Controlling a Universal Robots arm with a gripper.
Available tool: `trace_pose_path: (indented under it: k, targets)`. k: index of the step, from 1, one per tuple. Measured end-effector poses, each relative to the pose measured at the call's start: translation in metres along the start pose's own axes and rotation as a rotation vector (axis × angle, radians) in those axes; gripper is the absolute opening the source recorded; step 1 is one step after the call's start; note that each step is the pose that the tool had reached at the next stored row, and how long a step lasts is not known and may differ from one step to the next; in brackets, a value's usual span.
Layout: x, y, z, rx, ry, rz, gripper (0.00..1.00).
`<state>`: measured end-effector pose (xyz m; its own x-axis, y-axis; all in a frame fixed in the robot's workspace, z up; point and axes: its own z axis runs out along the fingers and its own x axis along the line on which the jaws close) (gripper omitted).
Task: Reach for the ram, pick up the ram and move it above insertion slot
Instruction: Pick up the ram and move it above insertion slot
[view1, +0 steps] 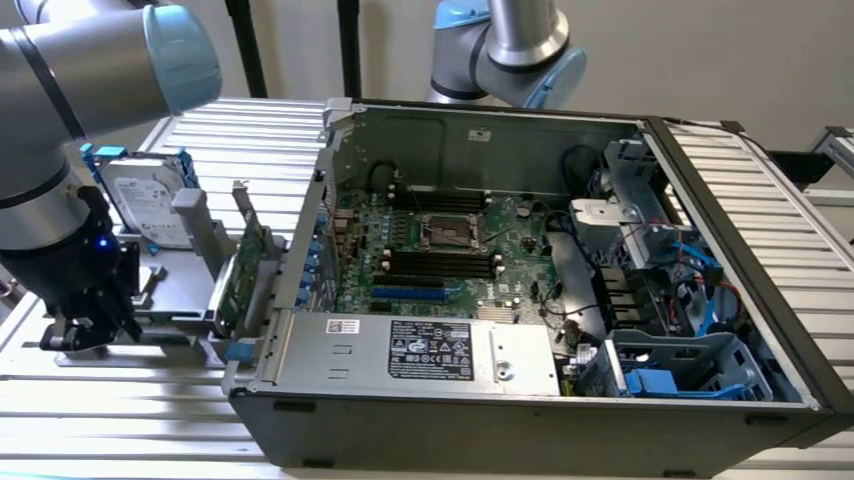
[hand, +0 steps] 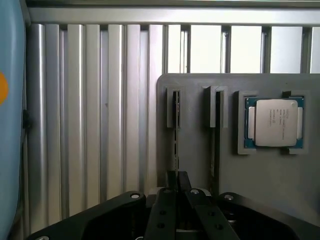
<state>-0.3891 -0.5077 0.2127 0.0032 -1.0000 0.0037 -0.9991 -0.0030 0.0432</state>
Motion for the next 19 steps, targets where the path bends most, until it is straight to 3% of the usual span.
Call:
trace_pose_path:
  k: [9,19]
  targets:
    - [0.000,-0.0002,-0.0202,-0.0026,0.0000,0.000,0.13]
    - [0.000,-0.0053,-0.0653,-0.0041,0.0000,0.000,0.13]
